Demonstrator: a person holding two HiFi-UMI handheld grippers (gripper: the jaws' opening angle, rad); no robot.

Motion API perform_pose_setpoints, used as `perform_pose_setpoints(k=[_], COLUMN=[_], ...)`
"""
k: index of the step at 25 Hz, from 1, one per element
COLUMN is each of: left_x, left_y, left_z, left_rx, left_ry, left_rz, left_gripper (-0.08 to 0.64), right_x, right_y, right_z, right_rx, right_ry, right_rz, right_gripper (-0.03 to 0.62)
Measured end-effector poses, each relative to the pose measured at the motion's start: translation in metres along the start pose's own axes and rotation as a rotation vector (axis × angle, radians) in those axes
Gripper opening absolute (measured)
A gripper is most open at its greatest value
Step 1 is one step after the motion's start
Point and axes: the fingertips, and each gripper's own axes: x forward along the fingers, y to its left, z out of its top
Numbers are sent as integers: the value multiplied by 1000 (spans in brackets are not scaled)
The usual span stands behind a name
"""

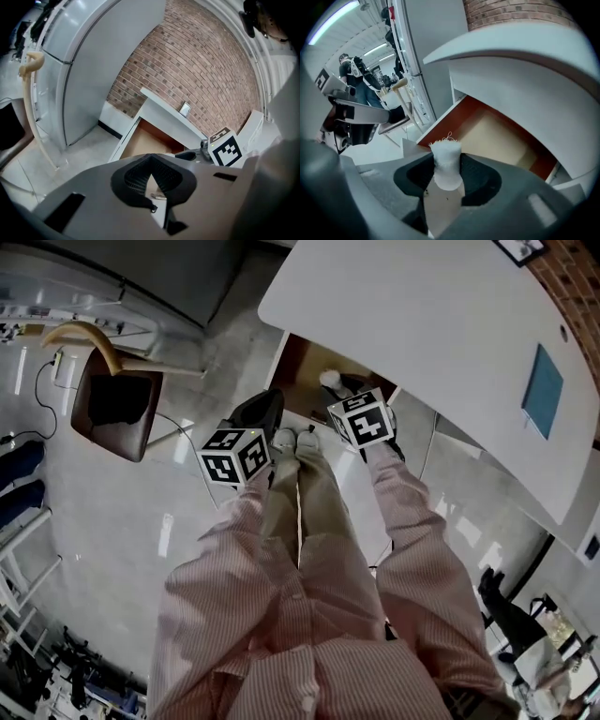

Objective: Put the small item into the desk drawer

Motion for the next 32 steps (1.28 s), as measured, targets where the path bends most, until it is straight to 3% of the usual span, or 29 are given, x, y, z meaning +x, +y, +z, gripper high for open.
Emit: perform_pose_setpoints(k=[7,13,20,27,30,32], left_x=[26,34,40,42,43,43], left_y=[18,22,28,30,31,31], left_z=[-17,-23,-26,-29,-30,-30], left_rx=[-49,-69,-87,-108,-116,-117], left_ry=[-16,-23,-47,-40,-41,-40], left_rz=[-11,-8,0,8,15,18], left_gripper=[0,0,0,0,0,0], right_x=[41,74,98,112,103,103], right_y=[-21,-22,-29,-21,-26,-24], right_z=[-29,-48,-71,-73,-97,-93], right_rx=[-16,-71,-98,-103,-66,-66], right_ry=[65,158,257,271,409,398], right_rz=[-35,16,17,46,1,-4], right_gripper=[164,164,164,164,164,164])
